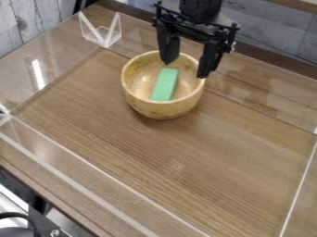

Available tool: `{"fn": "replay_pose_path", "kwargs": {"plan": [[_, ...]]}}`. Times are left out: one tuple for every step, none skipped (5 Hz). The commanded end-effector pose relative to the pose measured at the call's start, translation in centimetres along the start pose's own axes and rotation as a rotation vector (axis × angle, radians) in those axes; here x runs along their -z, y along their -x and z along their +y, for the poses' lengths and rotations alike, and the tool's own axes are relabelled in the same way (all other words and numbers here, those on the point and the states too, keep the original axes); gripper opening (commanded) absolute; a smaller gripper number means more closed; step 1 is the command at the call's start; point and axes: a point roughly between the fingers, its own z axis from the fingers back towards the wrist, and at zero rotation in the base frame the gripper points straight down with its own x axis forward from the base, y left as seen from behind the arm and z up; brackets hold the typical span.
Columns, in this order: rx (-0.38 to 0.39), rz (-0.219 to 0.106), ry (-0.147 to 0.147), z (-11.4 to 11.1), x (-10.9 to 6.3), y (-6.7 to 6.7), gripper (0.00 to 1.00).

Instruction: Move green object from inside the wooden bowl to the table next to it

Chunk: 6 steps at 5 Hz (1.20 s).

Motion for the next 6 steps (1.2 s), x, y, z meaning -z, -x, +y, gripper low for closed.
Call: {"fn": "replay_pose_path", "kwargs": {"plan": [[-0.074, 0.003, -0.01, 1.3, 1.4, -0.5, 1.0], [-0.149, 0.003, -0.022, 2.7, 3.0, -1.1, 1.0], [-0.147, -0.025, -0.028, 2.9, 4.0, -1.9, 1.0], [-0.141, -0.05, -0.032, 2.7, 4.8, -2.7, 1.0], [-0.108, -0.077, -0.034, 3.7, 5.7, -3.3, 1.0], [-0.085, -0.094, -0.039, 4.9, 6.5, -4.0, 0.0]]}}
